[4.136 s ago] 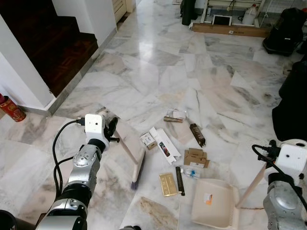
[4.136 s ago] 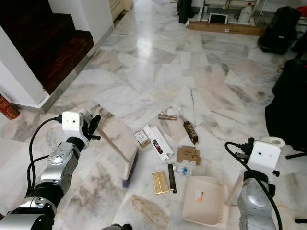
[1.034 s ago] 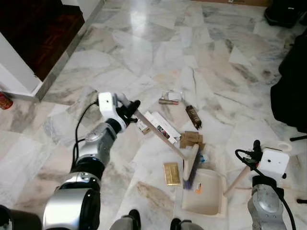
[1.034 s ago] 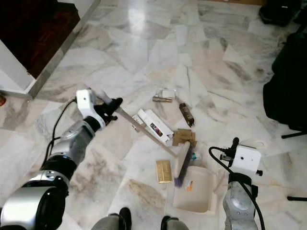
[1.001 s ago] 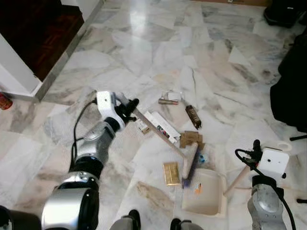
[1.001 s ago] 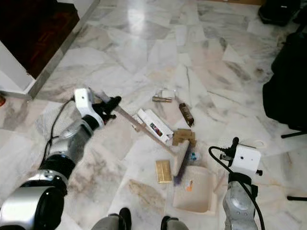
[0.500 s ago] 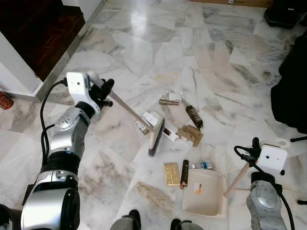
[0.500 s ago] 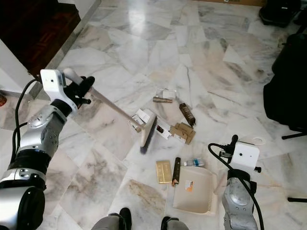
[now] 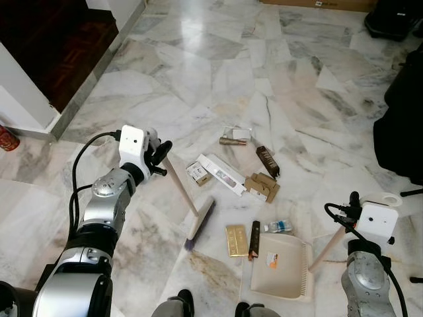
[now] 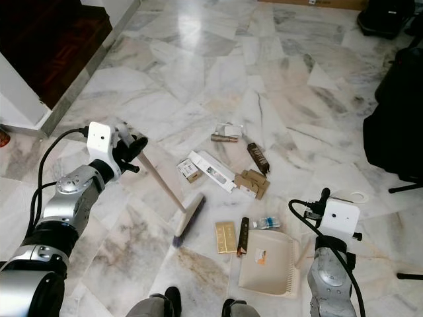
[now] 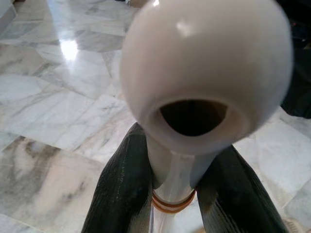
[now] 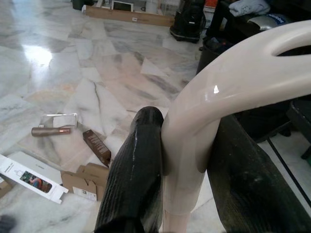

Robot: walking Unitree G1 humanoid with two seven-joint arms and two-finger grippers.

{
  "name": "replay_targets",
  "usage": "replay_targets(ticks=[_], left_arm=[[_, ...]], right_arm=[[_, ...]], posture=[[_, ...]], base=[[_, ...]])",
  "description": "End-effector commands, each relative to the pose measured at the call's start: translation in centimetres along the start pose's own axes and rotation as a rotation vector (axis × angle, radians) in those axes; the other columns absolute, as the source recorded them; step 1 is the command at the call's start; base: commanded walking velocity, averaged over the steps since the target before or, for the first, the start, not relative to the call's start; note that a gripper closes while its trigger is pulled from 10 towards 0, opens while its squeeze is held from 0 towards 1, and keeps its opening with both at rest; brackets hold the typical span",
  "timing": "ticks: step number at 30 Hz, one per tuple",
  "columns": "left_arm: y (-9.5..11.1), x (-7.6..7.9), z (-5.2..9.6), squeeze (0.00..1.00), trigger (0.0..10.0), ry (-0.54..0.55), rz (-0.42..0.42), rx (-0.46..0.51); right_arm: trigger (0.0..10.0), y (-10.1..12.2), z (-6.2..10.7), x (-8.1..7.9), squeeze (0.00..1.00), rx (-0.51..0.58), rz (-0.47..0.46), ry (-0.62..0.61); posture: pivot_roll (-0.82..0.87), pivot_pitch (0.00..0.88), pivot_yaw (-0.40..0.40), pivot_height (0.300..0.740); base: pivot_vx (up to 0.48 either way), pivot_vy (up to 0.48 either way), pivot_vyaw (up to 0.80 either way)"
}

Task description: Sweep floor

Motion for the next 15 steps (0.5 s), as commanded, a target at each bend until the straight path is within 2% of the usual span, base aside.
replay_targets(ticks=[1, 8, 12, 15], left_arm=[[-0.8, 0.6, 0.3, 0.00, 10.0, -0.031, -0.018, -0.026], [-1.0, 0.9, -0.2, 0.00, 10.0, 0.005, 0.097, -0.020], [-1.0, 1.6, -0.7, 0.00, 10.0, -0.023, 0.182, -0.025], [-0.8, 1.9, -1.0, 0.00, 10.0, -0.028, 0.198, -0.027]], right_arm=[[10.0, -2.9, 1.2, 0.3, 0.00, -0.118, 0.029, 0.000], [10.0, -2.6, 1.3, 0.7, 0.00, -0.111, 0.033, -0.008], [10.0, -2.6, 1.5, 1.1, 0.00, -0.110, 0.040, -0.016], [10.0, -2.5, 1.7, 1.2, 0.00, -0.109, 0.042, -0.019]], posture=[[0.07, 0.227, 0.064, 0.740], [0.05, 0.232, 0.066, 0.740], [0.04, 0.239, 0.067, 0.740], [0.03, 0.244, 0.069, 0.740]], base=[[0.000, 0.000, 0.00], [0.000, 0.000, 0.00], [0.000, 0.000, 0.00], [0.000, 0.000, 0.00]])
Point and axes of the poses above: a point about 5 cm out from each wrist's last joint towards the gripper, its own z axis pointing back from the gripper into the wrist, its own y axis along the axis of the wrist's last joint, x = y × z, the point moved 4 cm from there along -z, pointing out of the wrist towards the gripper, and after that the axes turned 8 degrees about -z, right-handed, at the moved point
